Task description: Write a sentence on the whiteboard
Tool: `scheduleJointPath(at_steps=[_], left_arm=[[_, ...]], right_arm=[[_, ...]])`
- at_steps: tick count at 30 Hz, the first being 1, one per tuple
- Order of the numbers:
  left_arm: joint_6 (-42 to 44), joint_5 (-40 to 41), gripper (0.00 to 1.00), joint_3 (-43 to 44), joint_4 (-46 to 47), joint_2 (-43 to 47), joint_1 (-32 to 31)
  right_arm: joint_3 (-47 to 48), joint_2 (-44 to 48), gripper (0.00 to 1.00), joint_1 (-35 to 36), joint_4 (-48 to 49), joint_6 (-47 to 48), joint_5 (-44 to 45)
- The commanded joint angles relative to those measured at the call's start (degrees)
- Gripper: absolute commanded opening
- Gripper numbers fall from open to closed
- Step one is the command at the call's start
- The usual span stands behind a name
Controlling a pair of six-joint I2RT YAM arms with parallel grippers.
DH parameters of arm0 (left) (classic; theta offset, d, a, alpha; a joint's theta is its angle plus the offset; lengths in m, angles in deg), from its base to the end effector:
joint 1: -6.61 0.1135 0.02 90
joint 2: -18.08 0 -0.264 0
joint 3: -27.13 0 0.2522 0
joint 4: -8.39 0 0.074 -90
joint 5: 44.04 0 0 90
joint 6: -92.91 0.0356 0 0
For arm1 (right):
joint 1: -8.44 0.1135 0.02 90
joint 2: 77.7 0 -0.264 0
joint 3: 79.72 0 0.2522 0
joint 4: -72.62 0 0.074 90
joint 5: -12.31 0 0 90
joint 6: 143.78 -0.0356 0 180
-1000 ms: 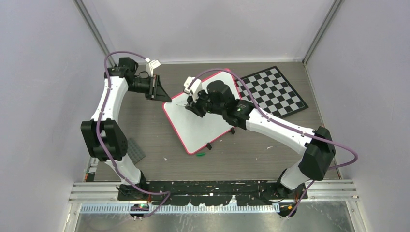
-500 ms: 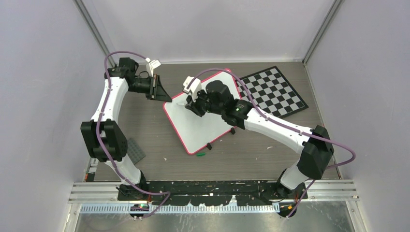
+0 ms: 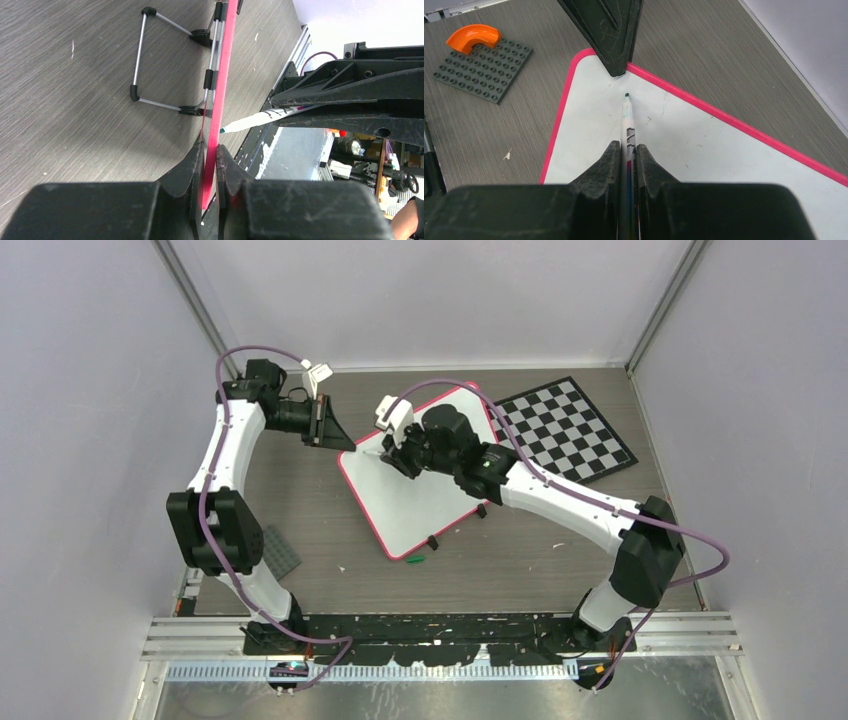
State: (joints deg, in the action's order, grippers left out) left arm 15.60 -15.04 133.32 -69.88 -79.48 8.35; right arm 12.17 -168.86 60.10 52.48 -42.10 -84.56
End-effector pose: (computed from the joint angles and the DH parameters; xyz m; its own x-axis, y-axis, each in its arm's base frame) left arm 0.3366 -0.0209 0.3275 -0.8506 0.0807 -0.5195 0.4882 0.4880 -0.7235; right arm 0.2328 0.3012 0.3443 -0.0301 -0.3620 -0.9317 -0.8729 0.4637 -0.1520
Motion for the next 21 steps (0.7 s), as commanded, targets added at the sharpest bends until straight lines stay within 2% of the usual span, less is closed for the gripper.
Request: scheduleJointPath(at_steps=[1, 21], left_arm=[[0.15, 0.09, 0.00, -0.49, 0.70, 2.36, 0.00], [0.32, 0.09, 0.00, -1.53, 1.03, 2.91, 0.00]], right_arm=[[3.28, -0.49, 0.00, 0.44, 2.69, -0.17, 0.97], [3.88, -1.98, 0.00, 1.49, 0.04, 1.17, -1.36]])
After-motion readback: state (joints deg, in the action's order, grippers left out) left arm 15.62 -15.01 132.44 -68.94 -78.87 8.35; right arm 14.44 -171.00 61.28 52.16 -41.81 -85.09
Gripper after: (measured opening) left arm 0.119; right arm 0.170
